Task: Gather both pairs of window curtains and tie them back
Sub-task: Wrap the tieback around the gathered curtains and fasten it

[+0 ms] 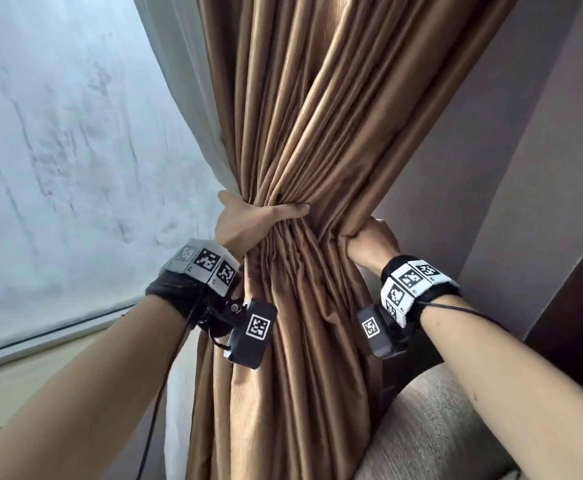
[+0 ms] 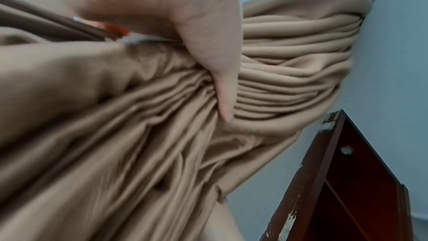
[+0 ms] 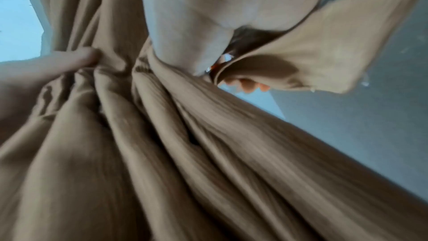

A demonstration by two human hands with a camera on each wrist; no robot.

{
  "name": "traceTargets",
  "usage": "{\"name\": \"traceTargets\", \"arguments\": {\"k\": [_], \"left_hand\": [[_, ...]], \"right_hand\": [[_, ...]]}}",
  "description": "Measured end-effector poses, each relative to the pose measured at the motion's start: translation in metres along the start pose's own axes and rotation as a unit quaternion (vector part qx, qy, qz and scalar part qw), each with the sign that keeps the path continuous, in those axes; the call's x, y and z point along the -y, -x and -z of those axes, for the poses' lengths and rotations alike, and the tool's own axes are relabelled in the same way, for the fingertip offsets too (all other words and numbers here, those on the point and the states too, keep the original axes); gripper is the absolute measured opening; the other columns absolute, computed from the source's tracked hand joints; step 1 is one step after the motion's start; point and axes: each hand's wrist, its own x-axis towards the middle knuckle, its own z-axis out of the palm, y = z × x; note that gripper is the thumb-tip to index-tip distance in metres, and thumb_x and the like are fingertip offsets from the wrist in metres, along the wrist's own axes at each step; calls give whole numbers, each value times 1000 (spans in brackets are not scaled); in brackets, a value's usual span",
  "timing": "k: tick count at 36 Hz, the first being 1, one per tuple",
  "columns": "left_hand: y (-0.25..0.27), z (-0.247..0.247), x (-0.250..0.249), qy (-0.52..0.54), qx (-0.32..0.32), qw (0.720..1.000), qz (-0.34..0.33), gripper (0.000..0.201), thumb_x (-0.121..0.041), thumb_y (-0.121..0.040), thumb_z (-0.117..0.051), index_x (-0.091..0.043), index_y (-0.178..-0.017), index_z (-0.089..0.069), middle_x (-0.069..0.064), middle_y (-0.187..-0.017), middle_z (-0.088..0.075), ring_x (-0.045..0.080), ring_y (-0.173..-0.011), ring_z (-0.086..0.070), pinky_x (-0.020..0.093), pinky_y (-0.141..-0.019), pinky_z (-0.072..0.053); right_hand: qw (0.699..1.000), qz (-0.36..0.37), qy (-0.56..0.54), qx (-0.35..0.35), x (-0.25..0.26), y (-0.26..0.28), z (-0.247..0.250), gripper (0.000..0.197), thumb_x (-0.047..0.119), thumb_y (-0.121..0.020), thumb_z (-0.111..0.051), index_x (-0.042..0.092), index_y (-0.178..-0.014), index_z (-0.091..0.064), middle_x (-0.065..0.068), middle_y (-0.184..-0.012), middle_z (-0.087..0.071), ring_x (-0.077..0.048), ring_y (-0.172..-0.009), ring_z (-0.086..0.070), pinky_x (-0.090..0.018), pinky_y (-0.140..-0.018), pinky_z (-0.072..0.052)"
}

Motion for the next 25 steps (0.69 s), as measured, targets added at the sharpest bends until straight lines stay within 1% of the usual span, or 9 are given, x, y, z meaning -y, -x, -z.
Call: {"name": "traceTargets", "arguments": {"k": [4,8,12,13,14,16,19,22,25], "left_hand": [[3,5,3,6,60,998,-9,114,-52,-51,-90,-12,-140,-32,-9,-127,-49,9,-112,-49,25,-88,-38],[8,7,6,33,138,990,-21,68,-43,-54,-91,-24,-112,-60,-5,-108,-72,12,-102,-68,31,-93,-51],[7,17,22,54,201,978,-8,94,-57,-56,-87,-9,-131,-55,12,-116,-69,30,-112,-65,48,-105,-44],[7,21,27,64,214,975,2,95,-61,-62,-82,-6,-133,-53,14,-114,-69,32,-108,-65,47,-100,-47],[8,25,30,83,220,972,16,94,-65,-66,-76,-2,-132,-52,12,-106,-70,28,-95,-68,39,-86,-53],[9,27,37,137,221,964,48,92,-76,-66,-62,-3,-121,-58,8,-89,-72,20,-73,-69,30,-66,-54],[7,16,46,197,197,958,62,81,-76,-71,-46,-14,-119,-65,10,-107,-73,21,-95,-72,34,-84,-54],[15,-7,39,188,182,962,85,61,-65,-93,-35,-14,-105,-67,8,-101,-74,17,-89,-71,28,-77,-55],[18,-20,36,140,144,976,90,75,-70,-92,-26,-10,-121,-60,11,-114,-66,22,-97,-64,33,-89,-50]], "right_hand": [[997,20,-50,49,-7,2,-2,33,23,-99,-46,0,-115,-64,-26,-128,-59,-38,-121,-54,-36,-91,-43],[998,29,-48,34,-3,4,-12,34,17,-101,-39,-3,-120,-59,-28,-130,-56,-42,-121,-51,-36,-94,-42],[1000,21,11,13,-11,-4,-28,34,20,-96,-39,6,-122,-56,-23,-130,-56,-42,-120,-51,-40,-101,-40],[999,11,40,15,-13,-5,-29,38,22,-95,-37,6,-126,-53,-23,-133,-53,-42,-123,-47,-42,-104,-37],[998,0,63,20,-13,-5,-27,47,28,-94,-34,5,-131,-50,-23,-135,-48,-42,-126,-43,-45,-105,-35],[996,-22,84,16,-11,-4,-22,69,44,-84,-24,3,-136,-43,-22,-134,-44,-42,-126,-40,-49,-104,-37],[995,-34,92,-19,-7,-9,-19,55,35,-91,-35,4,-135,-44,-19,-133,-45,-39,-124,-42,-49,-101,-39],[995,-37,89,-32,-4,-11,-19,38,23,-98,-43,2,-129,-52,-19,-131,-51,-38,-124,-46,-44,-101,-37],[997,-44,49,-26,-7,-12,-28,37,30,-100,-46,4,-123,-57,-18,-129,-58,-35,-122,-53,-41,-100,-39]]}}
